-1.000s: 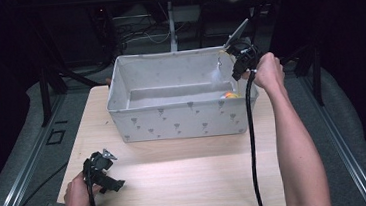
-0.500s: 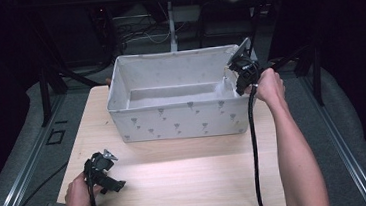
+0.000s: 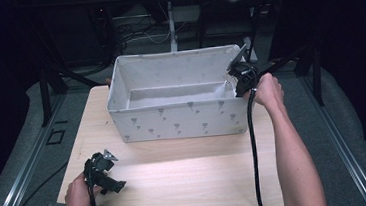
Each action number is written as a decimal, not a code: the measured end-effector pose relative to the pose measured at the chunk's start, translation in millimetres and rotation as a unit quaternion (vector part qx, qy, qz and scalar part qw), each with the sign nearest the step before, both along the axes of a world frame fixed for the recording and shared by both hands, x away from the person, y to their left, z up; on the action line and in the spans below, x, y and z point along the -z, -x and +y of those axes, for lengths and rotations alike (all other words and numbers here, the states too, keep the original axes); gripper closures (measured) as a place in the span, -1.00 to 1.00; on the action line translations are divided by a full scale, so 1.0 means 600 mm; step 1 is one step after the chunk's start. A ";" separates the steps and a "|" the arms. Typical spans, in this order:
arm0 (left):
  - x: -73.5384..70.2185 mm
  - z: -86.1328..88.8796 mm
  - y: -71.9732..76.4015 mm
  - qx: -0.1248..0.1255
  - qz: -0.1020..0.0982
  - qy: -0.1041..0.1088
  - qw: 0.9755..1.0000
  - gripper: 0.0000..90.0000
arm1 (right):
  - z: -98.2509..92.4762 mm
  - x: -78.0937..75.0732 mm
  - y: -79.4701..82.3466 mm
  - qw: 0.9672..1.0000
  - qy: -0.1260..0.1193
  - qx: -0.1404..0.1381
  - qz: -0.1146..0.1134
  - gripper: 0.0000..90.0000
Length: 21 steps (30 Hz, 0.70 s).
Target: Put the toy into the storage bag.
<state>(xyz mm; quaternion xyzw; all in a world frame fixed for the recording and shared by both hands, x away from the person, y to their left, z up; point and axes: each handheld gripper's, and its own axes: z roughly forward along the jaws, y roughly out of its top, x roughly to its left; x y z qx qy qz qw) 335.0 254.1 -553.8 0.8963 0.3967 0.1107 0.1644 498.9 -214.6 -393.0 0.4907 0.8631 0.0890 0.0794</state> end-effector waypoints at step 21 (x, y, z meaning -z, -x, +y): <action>-0.003 0.000 0.000 -0.003 -0.005 -0.002 1.000 -1.00 | -0.013 -0.082 0.035 0.998 -0.054 0.011 -0.032 -0.04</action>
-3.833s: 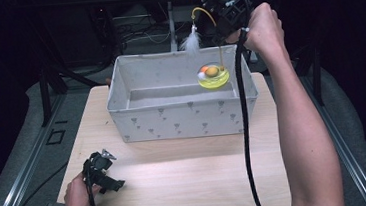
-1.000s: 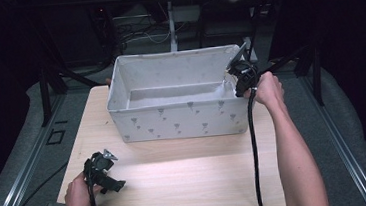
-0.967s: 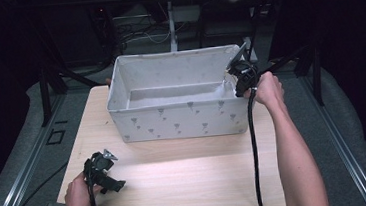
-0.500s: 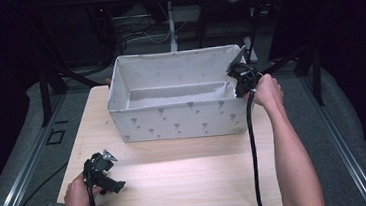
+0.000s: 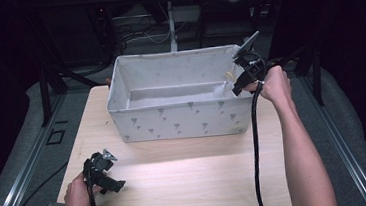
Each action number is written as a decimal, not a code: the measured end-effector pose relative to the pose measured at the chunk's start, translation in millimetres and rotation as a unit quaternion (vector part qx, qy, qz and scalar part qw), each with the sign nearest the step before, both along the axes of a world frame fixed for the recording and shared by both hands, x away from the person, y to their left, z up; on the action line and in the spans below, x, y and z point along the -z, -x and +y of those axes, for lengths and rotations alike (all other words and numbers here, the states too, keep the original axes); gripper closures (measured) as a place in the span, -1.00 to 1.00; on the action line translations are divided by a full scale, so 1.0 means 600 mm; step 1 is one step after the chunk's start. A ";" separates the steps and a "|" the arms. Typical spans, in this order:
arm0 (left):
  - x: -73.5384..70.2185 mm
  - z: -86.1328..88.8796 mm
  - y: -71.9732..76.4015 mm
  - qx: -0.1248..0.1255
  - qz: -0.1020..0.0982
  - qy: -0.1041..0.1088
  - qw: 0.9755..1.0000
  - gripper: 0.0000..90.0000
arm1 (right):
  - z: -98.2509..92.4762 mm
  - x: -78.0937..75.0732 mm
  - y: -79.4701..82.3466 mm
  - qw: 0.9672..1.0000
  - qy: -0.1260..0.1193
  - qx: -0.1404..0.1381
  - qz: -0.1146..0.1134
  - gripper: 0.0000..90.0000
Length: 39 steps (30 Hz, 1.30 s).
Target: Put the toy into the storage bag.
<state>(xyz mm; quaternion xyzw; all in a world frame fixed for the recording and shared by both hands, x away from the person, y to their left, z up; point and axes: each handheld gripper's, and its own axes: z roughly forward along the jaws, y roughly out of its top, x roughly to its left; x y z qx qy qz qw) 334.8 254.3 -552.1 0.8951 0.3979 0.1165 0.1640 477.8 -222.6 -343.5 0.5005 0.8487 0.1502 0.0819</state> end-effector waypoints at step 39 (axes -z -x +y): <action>0.001 -0.002 0.000 -0.001 0.005 0.001 1.000 -1.00 | 0.094 0.026 0.203 0.989 -0.024 -0.129 -0.064 -1.00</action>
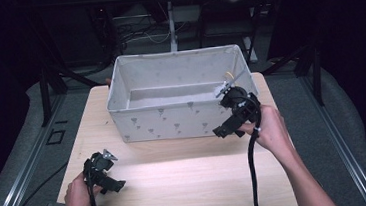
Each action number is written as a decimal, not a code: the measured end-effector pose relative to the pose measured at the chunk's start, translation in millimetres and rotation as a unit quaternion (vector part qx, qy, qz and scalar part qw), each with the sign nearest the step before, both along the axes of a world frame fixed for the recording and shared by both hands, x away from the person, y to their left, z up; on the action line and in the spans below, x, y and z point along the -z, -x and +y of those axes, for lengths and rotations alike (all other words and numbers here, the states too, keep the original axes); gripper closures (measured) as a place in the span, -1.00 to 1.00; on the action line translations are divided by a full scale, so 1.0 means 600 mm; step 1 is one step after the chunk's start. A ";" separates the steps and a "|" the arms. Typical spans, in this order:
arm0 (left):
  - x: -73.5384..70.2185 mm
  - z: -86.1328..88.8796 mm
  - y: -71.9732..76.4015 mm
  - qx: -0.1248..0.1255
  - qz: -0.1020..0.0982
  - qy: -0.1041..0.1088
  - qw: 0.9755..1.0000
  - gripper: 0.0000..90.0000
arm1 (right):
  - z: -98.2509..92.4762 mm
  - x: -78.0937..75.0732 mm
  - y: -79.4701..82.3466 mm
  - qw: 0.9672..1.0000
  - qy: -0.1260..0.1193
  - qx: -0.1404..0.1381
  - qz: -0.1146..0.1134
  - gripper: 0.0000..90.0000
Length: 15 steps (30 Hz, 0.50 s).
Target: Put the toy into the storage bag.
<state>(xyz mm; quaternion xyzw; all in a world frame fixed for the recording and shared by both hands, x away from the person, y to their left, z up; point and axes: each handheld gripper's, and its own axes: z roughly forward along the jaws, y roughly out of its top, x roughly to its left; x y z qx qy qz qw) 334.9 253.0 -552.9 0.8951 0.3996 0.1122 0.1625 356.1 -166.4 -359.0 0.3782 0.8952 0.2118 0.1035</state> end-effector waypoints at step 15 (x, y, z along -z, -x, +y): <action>0.002 -0.003 0.002 0.002 0.003 -0.002 1.000 -0.99 | -0.003 0.142 0.056 0.999 0.011 -0.006 0.035 -1.00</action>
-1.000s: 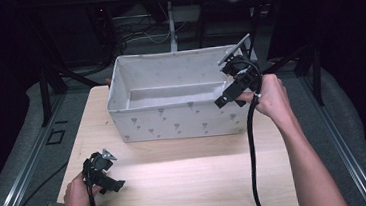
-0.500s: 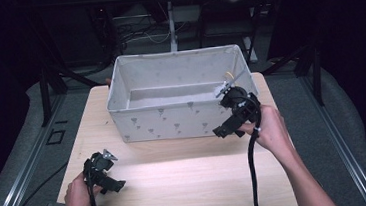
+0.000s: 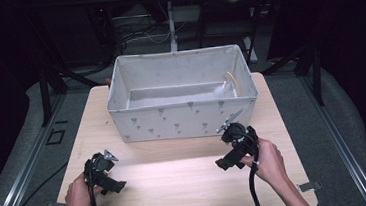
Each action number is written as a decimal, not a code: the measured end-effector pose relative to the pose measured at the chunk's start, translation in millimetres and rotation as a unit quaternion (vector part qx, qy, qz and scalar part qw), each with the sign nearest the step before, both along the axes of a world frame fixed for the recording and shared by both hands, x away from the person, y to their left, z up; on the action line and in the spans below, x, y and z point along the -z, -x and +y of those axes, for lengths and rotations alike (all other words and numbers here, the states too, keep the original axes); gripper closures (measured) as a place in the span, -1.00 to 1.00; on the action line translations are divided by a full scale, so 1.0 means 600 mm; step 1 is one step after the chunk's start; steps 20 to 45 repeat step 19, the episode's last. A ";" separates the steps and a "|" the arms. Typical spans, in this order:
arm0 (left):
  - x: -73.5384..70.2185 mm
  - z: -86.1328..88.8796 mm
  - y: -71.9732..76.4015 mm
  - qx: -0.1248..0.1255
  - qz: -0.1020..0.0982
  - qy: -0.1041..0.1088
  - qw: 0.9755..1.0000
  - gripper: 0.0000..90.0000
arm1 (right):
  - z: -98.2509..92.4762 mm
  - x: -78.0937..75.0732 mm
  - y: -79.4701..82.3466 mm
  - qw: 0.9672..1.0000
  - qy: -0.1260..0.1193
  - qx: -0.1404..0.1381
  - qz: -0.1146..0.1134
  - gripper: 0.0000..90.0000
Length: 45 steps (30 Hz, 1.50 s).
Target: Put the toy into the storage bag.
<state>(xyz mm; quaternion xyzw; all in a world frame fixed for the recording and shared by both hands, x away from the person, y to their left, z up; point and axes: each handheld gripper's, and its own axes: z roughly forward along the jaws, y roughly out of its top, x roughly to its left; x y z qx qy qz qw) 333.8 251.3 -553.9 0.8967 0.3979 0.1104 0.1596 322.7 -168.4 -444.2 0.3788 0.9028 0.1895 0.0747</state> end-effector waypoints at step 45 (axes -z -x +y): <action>0.010 -0.009 0.002 0.020 0.017 0.002 1.000 -0.99 | 0.002 0.101 0.017 0.997 0.065 -0.018 0.043 -0.94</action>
